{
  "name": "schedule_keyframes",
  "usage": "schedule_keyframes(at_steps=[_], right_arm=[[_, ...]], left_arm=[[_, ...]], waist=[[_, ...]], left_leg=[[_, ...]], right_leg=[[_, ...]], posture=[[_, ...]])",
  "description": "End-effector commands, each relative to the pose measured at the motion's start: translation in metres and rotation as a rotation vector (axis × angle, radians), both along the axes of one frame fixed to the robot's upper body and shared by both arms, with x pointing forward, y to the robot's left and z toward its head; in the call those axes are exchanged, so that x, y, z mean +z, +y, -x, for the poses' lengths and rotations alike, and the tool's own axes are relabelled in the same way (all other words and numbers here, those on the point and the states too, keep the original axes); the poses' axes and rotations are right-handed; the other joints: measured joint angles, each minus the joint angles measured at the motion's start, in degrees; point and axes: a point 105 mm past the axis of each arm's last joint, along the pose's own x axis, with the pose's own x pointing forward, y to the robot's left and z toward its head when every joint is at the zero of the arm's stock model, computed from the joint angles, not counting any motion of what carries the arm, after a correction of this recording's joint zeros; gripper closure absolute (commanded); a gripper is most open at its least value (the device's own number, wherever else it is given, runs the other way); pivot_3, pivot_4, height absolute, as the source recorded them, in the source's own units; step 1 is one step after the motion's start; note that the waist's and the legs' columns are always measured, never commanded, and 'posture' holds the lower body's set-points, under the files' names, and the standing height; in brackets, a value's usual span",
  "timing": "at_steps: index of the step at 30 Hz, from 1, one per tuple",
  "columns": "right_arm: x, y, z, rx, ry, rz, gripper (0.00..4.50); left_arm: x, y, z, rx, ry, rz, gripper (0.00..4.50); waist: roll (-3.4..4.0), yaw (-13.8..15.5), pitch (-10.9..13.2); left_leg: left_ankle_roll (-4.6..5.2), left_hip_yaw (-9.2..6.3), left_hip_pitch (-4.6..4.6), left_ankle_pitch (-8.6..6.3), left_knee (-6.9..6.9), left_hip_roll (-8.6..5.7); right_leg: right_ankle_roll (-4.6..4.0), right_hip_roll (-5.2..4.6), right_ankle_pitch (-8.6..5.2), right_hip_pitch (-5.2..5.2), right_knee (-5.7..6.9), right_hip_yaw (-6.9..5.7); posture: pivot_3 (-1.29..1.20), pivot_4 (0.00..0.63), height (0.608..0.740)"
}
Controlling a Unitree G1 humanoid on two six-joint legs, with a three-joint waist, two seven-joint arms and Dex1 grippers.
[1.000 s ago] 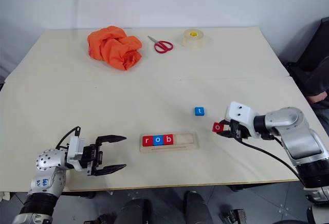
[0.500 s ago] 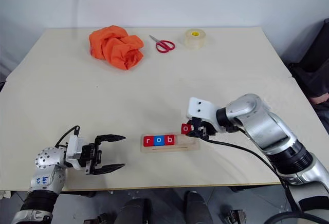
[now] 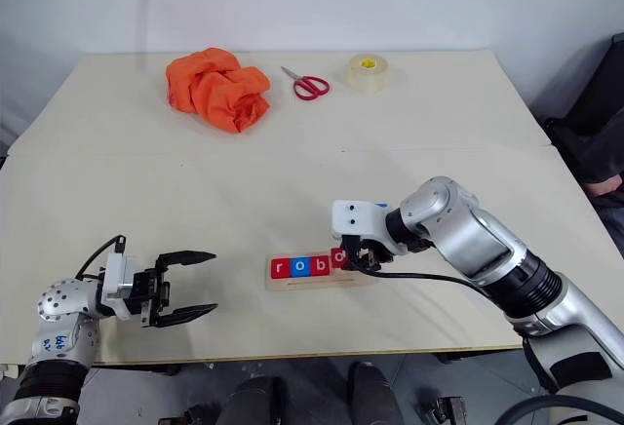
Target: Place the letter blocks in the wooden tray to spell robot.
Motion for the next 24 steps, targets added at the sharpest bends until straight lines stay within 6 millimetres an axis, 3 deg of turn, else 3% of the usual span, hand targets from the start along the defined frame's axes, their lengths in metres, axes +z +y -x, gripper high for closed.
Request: schedule_keyframes(at_steps=[1,15,24], right_arm=[[0.003,0.002,-0.003,0.02,-0.034,0.01,3.05],[-0.002,0.009,-0.002,0.067,-0.015,0.015,3.05],[0.005,0.015,-0.002,0.07,-0.034,-0.005,0.02]], left_arm=[[0.004,-0.001,0.006,-0.033,-0.034,0.005,0.0],[0.004,-0.007,0.007,-0.024,-0.045,0.017,0.0],[0.005,-0.008,0.004,-0.021,-0.05,0.019,0.0]], waist=[[0.0,-0.1,0.0],[0.0,-0.1,0.0],[0.0,-0.1,0.0]], left_leg=[[0.0,0.0,0.01,0.0,0.0,0.0],[0.0,0.0,0.01,0.0,0.01,0.0],[0.0,0.0,0.01,0.0,0.01,0.01]], right_leg=[[0.0,0.01,0.0,0.0,0.0,0.0],[0.0,0.02,0.0,0.0,0.02,0.0],[0.0,0.02,0.0,0.0,0.03,0.0]], posture=[[0.0,0.15,0.74],[0.0,0.15,0.74],[0.0,0.15,0.74]])
